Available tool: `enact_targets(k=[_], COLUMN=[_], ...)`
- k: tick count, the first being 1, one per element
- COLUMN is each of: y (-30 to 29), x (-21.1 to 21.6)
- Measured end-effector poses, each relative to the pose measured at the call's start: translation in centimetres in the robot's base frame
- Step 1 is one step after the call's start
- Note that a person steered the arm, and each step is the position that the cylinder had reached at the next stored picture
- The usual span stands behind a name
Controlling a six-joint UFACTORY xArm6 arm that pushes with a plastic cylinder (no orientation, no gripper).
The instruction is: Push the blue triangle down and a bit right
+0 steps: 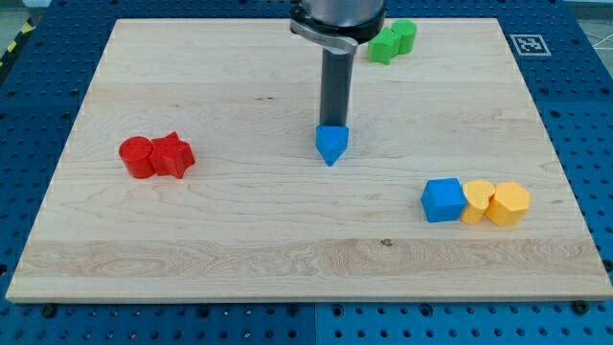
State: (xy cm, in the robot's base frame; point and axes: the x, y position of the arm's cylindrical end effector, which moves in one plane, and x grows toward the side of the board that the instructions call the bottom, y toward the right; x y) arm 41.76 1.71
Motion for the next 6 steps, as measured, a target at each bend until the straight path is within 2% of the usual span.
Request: enact_targets(k=[2, 3, 4, 5, 6], y=[-3.1, -1.1, -0.7, -0.6, -0.4], x=[3.4, 4.1, -0.1, -1.6, 1.2])
